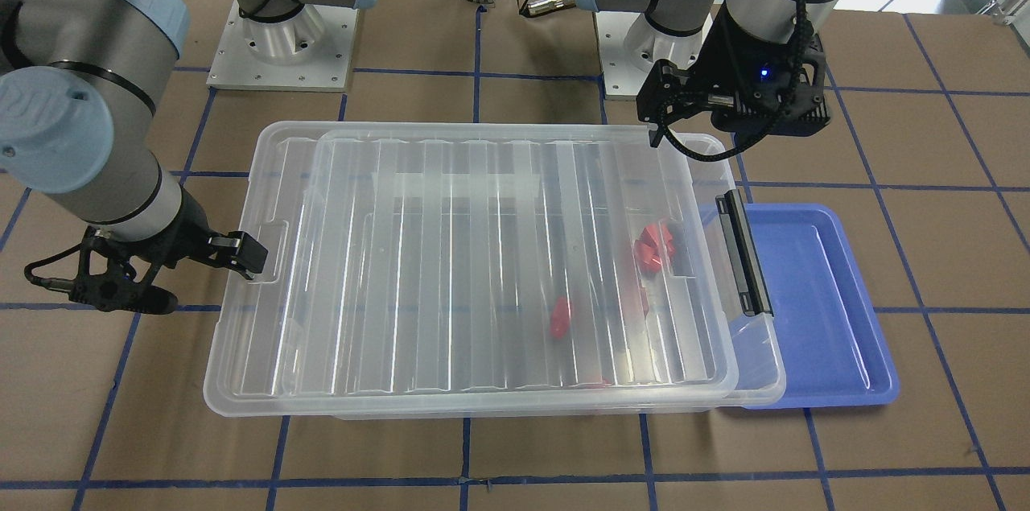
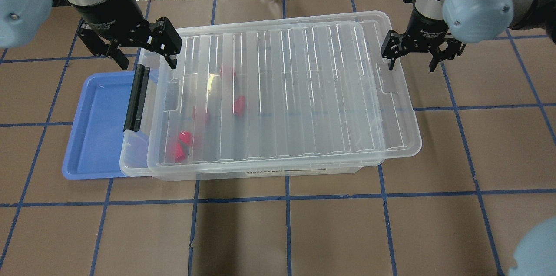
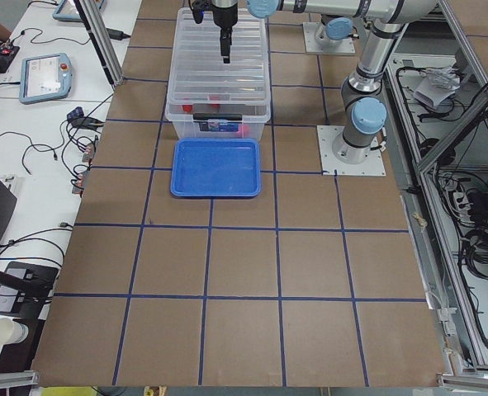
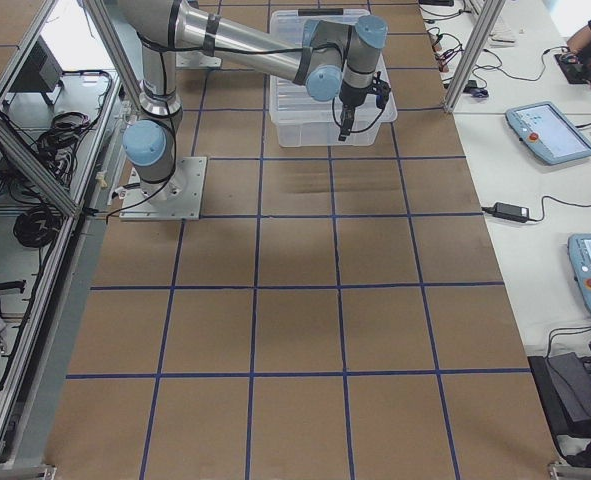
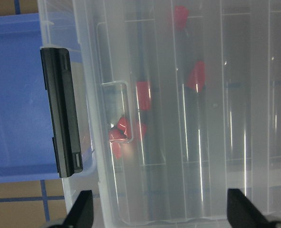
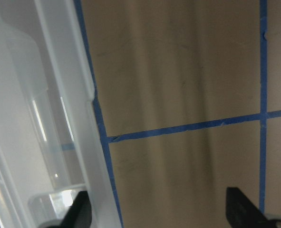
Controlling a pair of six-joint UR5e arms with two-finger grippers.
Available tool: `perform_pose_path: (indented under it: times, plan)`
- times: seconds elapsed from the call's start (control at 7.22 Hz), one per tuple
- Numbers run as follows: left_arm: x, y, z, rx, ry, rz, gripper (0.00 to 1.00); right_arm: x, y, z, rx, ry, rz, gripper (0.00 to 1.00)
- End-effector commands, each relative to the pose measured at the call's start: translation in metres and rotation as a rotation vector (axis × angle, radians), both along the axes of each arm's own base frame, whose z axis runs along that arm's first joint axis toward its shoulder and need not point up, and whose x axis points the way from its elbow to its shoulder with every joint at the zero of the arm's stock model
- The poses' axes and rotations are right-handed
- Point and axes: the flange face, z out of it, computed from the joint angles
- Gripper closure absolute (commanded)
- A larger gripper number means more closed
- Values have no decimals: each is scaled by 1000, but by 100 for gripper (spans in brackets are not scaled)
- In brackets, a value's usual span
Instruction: Place red block in blue tray from box
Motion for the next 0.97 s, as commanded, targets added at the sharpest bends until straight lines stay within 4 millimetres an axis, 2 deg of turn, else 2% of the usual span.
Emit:
perform_pose_path:
  times: [0.0,0.28,0.42,0.69,0.83]
  plan:
    - [1,11,-1,25,-9,3,0,-35,-4,3,-1,15,10,0]
    - [6,15,14,-6,-45,-7,0,-58,-6,6,-3,31,46,0]
    - [5,-1,-12,32,-48,7,0,-72,-7,7,-7,52,79,0]
    - [3,-27,-42,9,-31,10,0,-94,-7,8,-5,48,107,0]
    - [3,-34,-56,34,-32,-15,0,-102,-7,9,-9,49,123,0]
